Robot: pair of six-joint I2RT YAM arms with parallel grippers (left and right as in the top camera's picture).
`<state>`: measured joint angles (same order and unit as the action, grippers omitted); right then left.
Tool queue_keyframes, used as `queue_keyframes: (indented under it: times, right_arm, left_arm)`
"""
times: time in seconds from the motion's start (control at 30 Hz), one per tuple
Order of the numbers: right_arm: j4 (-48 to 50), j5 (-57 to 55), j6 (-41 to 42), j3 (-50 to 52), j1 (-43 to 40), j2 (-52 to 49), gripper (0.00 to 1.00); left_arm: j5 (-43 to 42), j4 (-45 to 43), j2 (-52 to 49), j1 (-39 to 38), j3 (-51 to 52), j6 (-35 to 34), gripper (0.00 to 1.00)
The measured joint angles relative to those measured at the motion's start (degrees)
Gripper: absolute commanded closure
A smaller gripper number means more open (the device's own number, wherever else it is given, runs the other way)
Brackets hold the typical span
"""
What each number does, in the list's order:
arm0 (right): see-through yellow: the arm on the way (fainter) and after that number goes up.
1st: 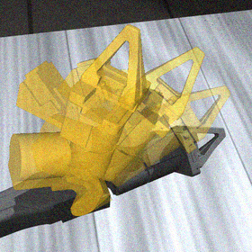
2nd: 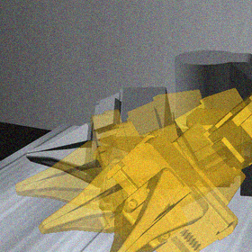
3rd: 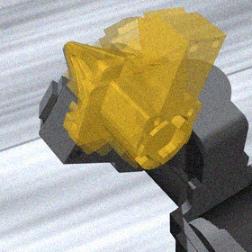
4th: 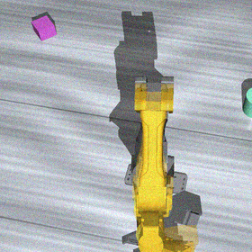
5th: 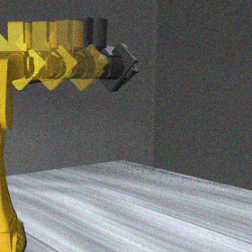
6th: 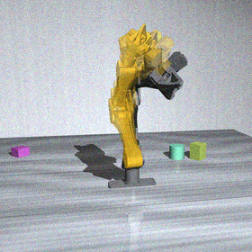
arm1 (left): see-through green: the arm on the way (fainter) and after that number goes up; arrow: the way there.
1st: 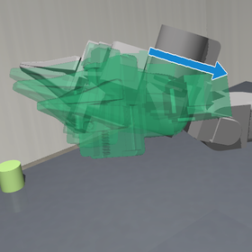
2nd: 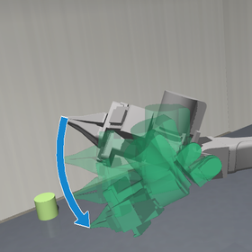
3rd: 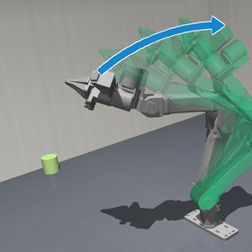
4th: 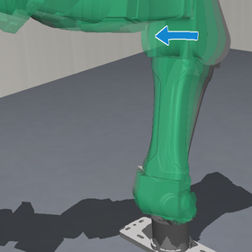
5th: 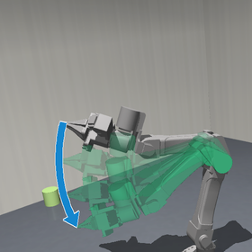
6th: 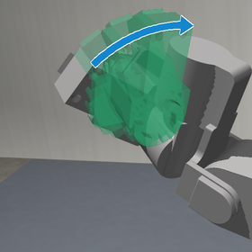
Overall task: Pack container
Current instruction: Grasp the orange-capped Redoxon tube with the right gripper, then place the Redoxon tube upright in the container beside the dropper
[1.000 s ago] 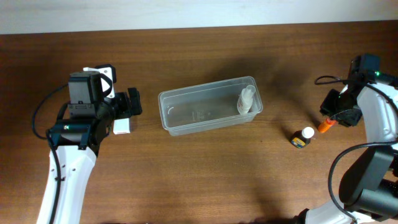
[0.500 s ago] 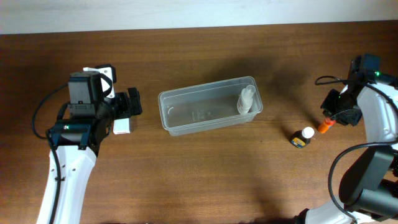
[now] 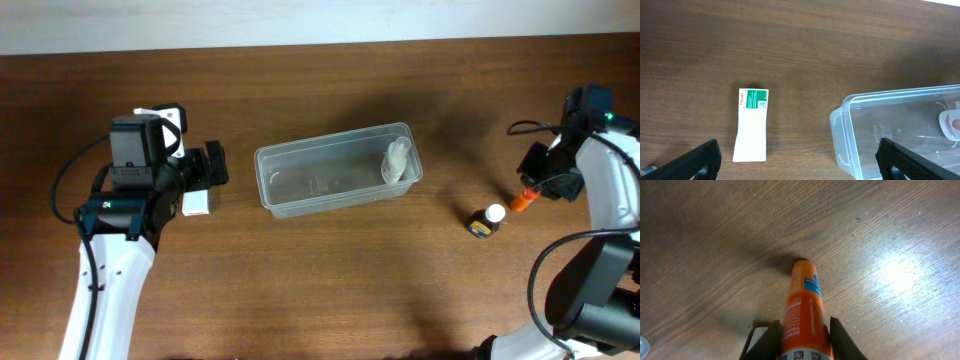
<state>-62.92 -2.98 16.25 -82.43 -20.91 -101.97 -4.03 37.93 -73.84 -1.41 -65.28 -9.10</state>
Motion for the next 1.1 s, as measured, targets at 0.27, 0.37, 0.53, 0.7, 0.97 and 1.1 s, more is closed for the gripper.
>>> queue_keyframes:
  times: [0.27, 0.37, 0.53, 0.7, 0.97, 1.1]
  right_arm:
    - [-11.76, 0.31, -3.34, -13.57, 2.45, -0.02, 0.80]
    - [-16.44, 0.96, -5.29, -20.09, 6.19, -0.04, 0.80]
    - [-20.39, 1.97, -7.80, -29.44, 15.61, -0.02, 0.80]
    - [-20.68, 2.45, -8.96, -31.04, 25.05, -0.02, 0.80]
    - [-16.33, 2.67, -9.44, -31.04, 34.07, -0.04, 0.81]
    - [-13.22, 2.67, -9.86, -31.04, 35.17, -0.04, 0.81]
  left_arm:
    - [0.04, 0.02, 0.00, 0.00, 0.00, 0.00, 0.00]
    - [0.20, 0.00, 0.00, 0.00, 0.00, 0.00, 0.00]
    - [0.22, 0.00, 0.00, 0.00, 0.00, 0.00, 0.00]
    - [0.26, 0.00, 0.00, 0.00, 0.00, 0.00, 0.00]
    - [0.39, 0.00, 0.00, 0.00, 0.00, 0.00, 0.00]
    - [0.39, 0.00, 0.00, 0.00, 0.00, 0.00, 0.00]
